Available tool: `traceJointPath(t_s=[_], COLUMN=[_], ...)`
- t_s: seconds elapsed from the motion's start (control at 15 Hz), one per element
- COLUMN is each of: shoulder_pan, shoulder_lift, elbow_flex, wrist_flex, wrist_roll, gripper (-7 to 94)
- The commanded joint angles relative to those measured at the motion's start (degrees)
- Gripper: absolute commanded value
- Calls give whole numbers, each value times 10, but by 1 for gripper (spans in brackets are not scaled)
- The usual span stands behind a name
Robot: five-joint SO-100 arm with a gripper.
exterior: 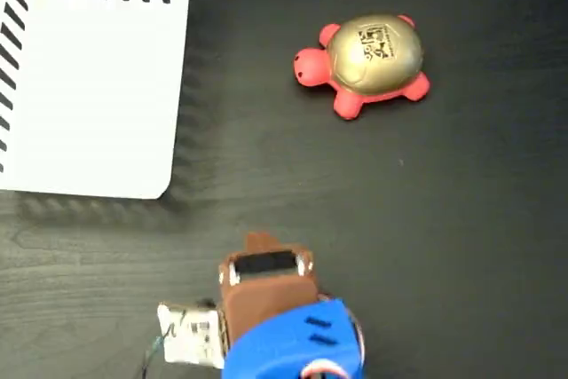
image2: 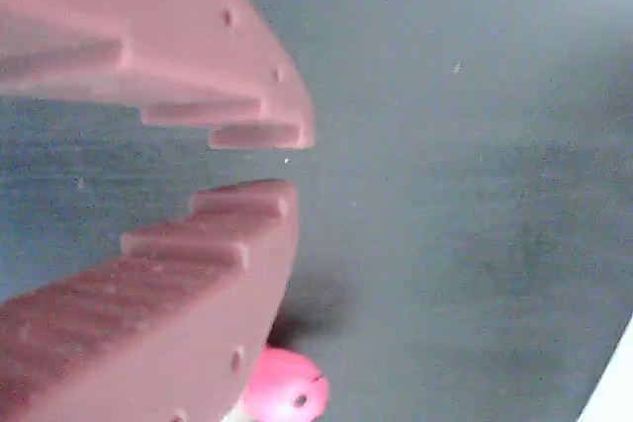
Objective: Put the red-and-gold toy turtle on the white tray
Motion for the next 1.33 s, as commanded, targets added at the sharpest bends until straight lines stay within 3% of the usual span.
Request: traceJointPath(t_s=[0.0, 0.2, 0.53, 1.0, 1.27], shoulder_pan=[17, 48, 79, 163, 162], shoulder_lift=[-136, -322, -604, -847, -908], elbow_flex=[-119, -299, -647, -820, -855], wrist_flex=[-42, -21, 134, 178, 207], wrist_roll=[-39, -84, -180, -258, -275], gripper=[0, 0, 0, 0, 19])
